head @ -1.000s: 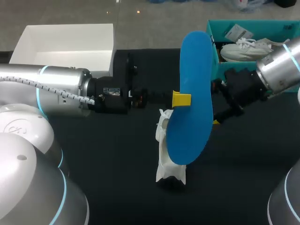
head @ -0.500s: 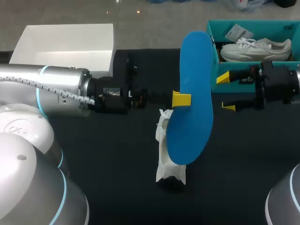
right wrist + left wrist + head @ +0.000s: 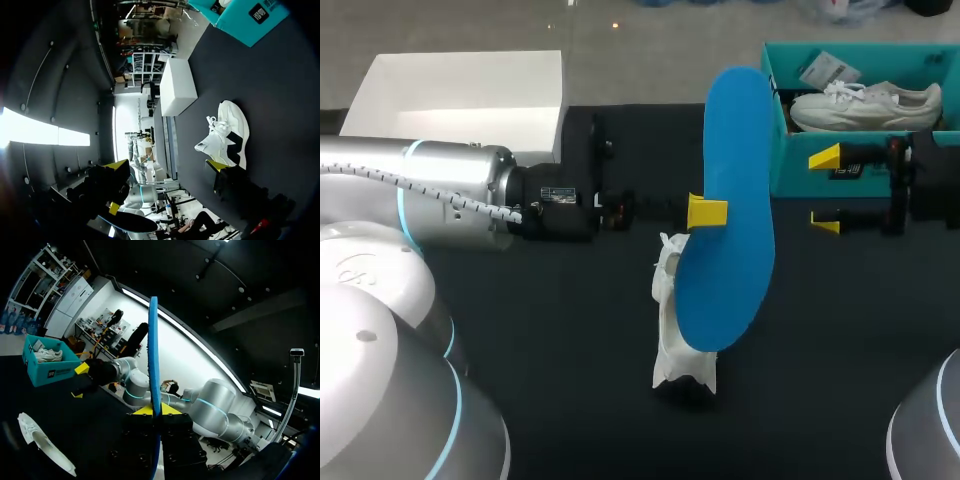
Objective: Take the shoe out of the shoebox, open the shoe tongue, remove and reinsert the insole, then place the shoe into the shoebox
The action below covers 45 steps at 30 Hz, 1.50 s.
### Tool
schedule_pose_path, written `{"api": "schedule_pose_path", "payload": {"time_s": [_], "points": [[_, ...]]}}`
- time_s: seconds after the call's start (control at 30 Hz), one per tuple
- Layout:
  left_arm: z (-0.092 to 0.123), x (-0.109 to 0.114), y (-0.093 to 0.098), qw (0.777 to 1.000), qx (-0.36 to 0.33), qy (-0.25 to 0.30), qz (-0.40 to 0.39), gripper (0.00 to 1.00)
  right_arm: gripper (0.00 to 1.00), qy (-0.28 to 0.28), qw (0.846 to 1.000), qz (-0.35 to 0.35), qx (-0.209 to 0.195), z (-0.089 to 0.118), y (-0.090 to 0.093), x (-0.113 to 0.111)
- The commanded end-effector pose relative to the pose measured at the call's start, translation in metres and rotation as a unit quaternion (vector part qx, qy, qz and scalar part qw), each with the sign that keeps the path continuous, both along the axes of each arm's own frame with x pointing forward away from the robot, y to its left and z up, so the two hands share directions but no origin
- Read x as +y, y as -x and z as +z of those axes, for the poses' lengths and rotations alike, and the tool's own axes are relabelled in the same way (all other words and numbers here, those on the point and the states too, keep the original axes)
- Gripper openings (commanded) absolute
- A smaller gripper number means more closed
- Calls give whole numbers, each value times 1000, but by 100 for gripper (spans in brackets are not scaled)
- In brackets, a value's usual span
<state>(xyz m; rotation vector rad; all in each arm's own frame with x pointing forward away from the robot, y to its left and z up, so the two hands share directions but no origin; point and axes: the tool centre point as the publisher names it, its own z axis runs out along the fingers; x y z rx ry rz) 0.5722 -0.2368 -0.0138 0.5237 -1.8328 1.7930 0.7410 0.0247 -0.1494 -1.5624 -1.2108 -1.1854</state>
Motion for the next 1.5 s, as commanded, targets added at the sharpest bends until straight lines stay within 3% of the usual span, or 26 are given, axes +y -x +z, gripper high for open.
{"api": "schedule_pose_path", "payload": {"time_s": [0.03,0.67,1.5], "points": [[2,-2,7,1000,1,0,7,0,100,-26,1000,1,-5,-7,4,-3],[2,-2,7,1000,1,0,7,0,100,-50,998,9,-38,-3,-1,-12],[2,-2,7,1000,1,0,7,0,100,-60,998,11,-32,-3,-2,-12]]}}
